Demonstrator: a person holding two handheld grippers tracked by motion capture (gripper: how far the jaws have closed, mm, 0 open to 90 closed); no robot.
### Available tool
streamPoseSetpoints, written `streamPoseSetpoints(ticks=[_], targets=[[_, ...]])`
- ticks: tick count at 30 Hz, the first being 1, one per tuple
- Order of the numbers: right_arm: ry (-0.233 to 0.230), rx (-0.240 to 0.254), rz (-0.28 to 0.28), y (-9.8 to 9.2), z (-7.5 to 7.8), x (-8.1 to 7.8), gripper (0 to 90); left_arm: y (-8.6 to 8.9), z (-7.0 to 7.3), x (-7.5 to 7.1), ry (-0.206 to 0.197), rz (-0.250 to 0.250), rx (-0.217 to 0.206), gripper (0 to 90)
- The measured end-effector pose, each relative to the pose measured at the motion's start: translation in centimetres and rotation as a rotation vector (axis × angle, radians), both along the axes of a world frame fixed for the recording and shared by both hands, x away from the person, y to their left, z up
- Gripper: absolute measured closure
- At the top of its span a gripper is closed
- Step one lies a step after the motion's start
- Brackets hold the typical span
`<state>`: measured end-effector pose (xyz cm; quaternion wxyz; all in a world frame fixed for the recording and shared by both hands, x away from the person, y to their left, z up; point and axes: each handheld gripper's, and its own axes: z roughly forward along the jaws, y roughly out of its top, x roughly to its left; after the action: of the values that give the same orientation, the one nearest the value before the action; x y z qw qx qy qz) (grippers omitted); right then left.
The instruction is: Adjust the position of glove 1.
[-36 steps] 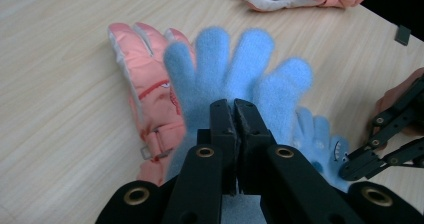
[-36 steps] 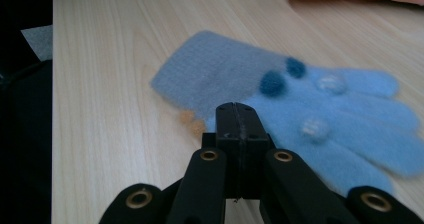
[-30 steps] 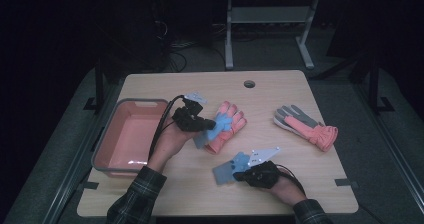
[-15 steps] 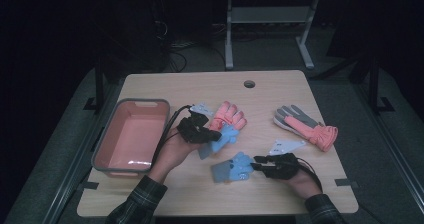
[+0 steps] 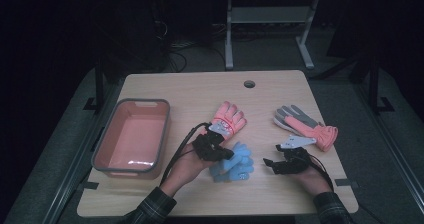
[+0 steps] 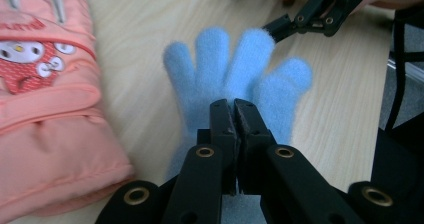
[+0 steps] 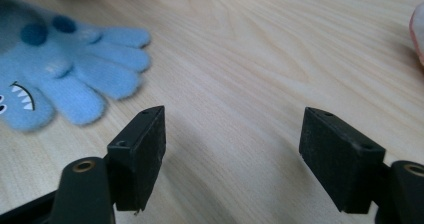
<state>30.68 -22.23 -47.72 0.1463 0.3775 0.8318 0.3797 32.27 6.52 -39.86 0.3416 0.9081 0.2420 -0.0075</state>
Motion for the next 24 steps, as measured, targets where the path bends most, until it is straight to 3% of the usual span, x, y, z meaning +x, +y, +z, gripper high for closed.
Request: streamPoseSetpoints(ticks=[12, 19, 24], targets=[[0.011, -0.012, 0.000, 0.2, -0.3, 0.1, 23.9, -2.0, -1.9, -0.7, 0.007, 0.018, 0.051, 87.7], [0.012, -0.007, 0.001, 0.2, -0.4, 0.1, 22.5, -2.7, -3.0, -0.7, 0.002, -0.001, 0.090, 87.1], [0.012, -0.012, 0.013, 0.3, -0.4, 0.1, 19.8, -2.7, -3.4, -0.7, 0.000, -0.005, 0.089, 77.8]])
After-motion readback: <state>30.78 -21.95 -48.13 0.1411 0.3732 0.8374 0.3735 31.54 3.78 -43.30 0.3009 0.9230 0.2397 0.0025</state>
